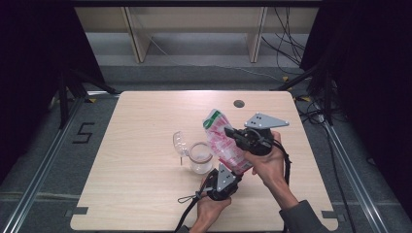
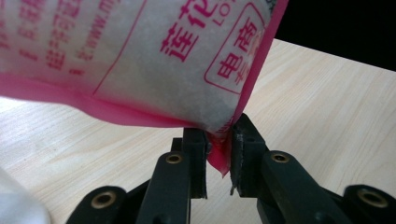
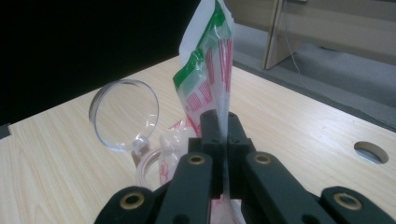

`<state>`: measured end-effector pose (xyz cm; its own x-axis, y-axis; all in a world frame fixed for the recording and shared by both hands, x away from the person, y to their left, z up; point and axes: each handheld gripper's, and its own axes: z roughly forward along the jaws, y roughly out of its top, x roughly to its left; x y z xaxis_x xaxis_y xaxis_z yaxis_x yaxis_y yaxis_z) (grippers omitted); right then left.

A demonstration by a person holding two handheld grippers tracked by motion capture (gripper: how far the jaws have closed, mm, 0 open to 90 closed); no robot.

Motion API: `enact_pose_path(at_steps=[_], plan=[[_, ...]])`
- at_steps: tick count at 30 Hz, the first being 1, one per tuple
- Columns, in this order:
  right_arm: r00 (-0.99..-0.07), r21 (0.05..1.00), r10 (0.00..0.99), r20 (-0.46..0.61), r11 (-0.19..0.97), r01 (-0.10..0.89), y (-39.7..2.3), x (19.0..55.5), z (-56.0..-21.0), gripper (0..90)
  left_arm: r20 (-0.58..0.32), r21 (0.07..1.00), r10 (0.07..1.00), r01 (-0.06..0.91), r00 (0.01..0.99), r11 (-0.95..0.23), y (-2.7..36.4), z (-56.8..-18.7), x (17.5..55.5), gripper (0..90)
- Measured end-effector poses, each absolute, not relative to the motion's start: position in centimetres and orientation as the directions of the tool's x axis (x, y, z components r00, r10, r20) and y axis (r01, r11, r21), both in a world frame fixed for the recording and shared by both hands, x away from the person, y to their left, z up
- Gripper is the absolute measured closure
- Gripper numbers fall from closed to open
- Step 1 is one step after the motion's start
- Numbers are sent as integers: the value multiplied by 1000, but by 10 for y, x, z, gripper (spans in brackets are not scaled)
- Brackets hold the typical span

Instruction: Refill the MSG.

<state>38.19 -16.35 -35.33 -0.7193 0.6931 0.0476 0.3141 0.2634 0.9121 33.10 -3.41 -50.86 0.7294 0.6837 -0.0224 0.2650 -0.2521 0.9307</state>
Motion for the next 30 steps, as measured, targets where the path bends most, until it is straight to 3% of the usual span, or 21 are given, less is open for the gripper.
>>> enact_pose_path(at_steps=[19, 30], plan=[[-735, 881, 678, -28, 364, 302, -137, 401, -352, 900, -51, 933, 660, 272, 750, -237, -27, -507, 341, 785], [-725, 866, 688, -18, 373, 332, -125, 406, -355, 900, -62, 932, 646, 275, 761, -234, -26, -507, 344, 785]])
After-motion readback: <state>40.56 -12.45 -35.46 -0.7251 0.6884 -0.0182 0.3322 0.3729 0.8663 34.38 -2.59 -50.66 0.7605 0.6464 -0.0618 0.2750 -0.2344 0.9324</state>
